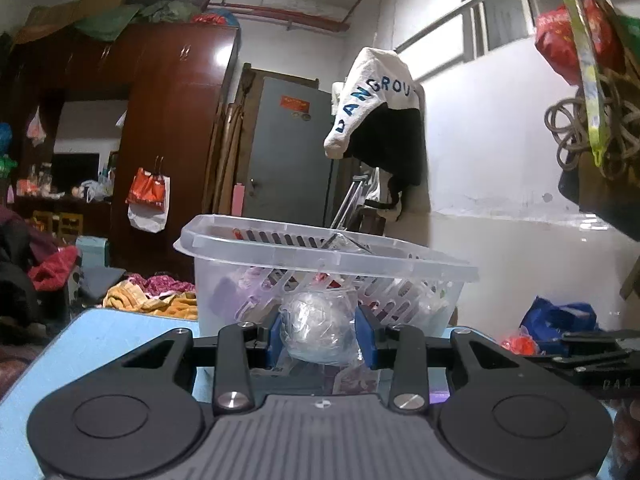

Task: Organize objects
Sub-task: 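Carry the red round bag with the right gripper while the left carries a clear plastic bag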

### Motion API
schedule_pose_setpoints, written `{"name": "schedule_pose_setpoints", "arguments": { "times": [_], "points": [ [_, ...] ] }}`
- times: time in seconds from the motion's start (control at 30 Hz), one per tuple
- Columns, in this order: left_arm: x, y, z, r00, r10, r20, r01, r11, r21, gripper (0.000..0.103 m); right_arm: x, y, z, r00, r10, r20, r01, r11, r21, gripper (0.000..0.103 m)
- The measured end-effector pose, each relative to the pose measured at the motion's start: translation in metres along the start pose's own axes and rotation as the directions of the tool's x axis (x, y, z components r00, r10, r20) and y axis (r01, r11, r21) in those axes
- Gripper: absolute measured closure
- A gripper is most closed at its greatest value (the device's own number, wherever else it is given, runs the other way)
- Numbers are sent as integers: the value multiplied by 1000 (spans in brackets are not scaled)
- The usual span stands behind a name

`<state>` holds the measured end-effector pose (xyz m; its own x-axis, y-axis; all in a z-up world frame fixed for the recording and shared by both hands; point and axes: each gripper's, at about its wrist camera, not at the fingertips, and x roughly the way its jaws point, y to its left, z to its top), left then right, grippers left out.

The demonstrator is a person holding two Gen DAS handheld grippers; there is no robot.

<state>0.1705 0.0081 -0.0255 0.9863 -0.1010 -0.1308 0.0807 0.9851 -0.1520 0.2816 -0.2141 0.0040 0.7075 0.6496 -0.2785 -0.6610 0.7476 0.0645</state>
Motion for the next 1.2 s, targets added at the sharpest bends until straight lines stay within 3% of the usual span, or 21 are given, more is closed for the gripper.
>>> {"name": "schedule_pose_setpoints", "arguments": {
  "times": [0.37, 0.43, 0.47, 0.6, 0.7, 0.77, 0.87, 0.9, 0.93, 0.97, 1.0, 1.03, 1.1, 1.2],
  "points": [
    [-2, 1, -4, 1000, 6, 14, -6, 1000, -6, 62, -6, -2, -3, 999, 25, 36, -25, 1000, 17, 58],
    [-10, 2, -4, 998, -29, 50, 31, 999, -27, 62, -9, -3, -3, 998, 30, 50, -32, 999, 39, 58],
    [-14, 1, -3, 997, -58, 59, 60, 998, -22, 62, -13, -4, -3, 994, 77, 72, -82, 994, 68, 58],
    [-21, -4, 38, 985, -115, 130, 123, 991, -52, 62, -26, 10, 24, 981, 85, 173, -94, 995, 43, 58],
    [-4, -16, 90, 987, -68, 146, 67, 998, 9, 62, -19, 17, 80, 971, 78, 225, -76, 997, -17, 58],
    [21, -18, 116, 995, -19, 99, 16, 999, 29, 62, 3, 16, 117, 980, 29, 196, -18, 998, -55, 58],
    [64, -8, 127, 998, -22, -54, 20, 999, -26, 62, 43, 5, 144, 992, -21, 124, 31, 996, -78, 58],
    [72, -7, 124, 997, -33, -74, 31, 999, -30, 54, 55, 3, 145, 994, -34, 106, 44, 995, -92, 57],
    [78, -7, 119, 995, -31, -92, 29, 999, -21, 45, 63, 3, 143, 995, -42, 91, 51, 993, -102, 51],
    [85, -6, 113, 993, -17, -115, 15, 1000, -18, 27, 72, 3, 140, 996, -55, 66, 62, 992, -109, 42],
    [90, -4, 107, 991, 0, -133, -2, 1000, -20, 24, 78, 2, 136, 996, -73, 50, 78, 990, -114, 17],
    [92, -2, 102, 989, 13, -147, -16, 1000, -19, 24, 82, 4, 130, 993, -110, 47, 115, 986, -122, 5],
    [89, 2, 97, 986, 34, -161, -37, 999, -15, 24, 76, 6, 122, 988, -143, 55, 149, 981, -122, 5],
    [58, 1, 94, 994, 68, -90, -67, 998, 14, 24, 47, 2, 114, 994, -86, 68, 90, 994, -54, 1]
  ]
}}
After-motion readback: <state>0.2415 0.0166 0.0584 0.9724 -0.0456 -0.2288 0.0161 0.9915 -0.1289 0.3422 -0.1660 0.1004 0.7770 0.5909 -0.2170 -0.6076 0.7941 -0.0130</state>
